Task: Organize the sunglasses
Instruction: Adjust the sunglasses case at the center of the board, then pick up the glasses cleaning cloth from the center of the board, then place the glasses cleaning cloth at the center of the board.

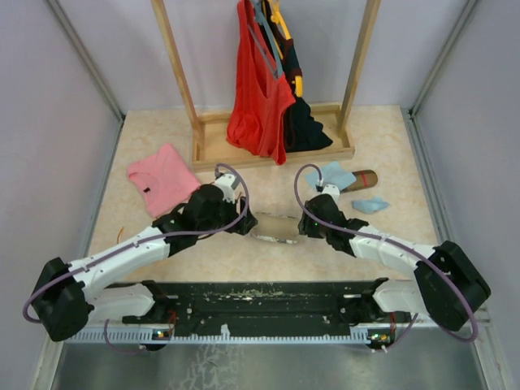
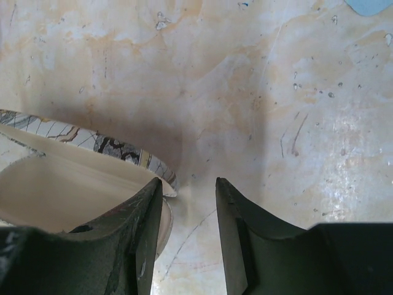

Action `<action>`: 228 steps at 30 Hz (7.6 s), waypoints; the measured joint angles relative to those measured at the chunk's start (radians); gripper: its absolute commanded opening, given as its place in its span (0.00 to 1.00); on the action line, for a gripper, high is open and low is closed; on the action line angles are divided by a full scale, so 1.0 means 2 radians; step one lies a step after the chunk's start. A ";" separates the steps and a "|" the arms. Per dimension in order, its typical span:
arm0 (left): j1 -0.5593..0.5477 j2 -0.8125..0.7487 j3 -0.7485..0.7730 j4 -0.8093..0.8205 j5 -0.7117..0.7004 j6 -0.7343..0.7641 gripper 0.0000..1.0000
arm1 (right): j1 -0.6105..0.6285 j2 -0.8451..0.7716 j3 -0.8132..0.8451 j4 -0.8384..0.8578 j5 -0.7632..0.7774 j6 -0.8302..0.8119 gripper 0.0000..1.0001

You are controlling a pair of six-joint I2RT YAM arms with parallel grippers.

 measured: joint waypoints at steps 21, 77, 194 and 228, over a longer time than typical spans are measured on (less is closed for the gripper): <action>0.003 -0.030 -0.003 -0.016 -0.003 0.000 0.72 | -0.012 0.062 0.004 0.067 -0.038 -0.031 0.18; 0.043 -0.120 -0.020 -0.091 -0.063 -0.014 0.82 | -0.060 0.078 0.076 0.109 -0.093 -0.240 0.62; 0.051 -0.164 0.035 -0.203 -0.162 0.022 1.00 | -0.244 -0.132 0.027 -0.003 -0.108 -0.068 0.00; 0.051 -0.198 0.002 -0.203 -0.127 -0.051 1.00 | 0.087 -0.060 0.132 -0.077 -0.207 -0.021 0.00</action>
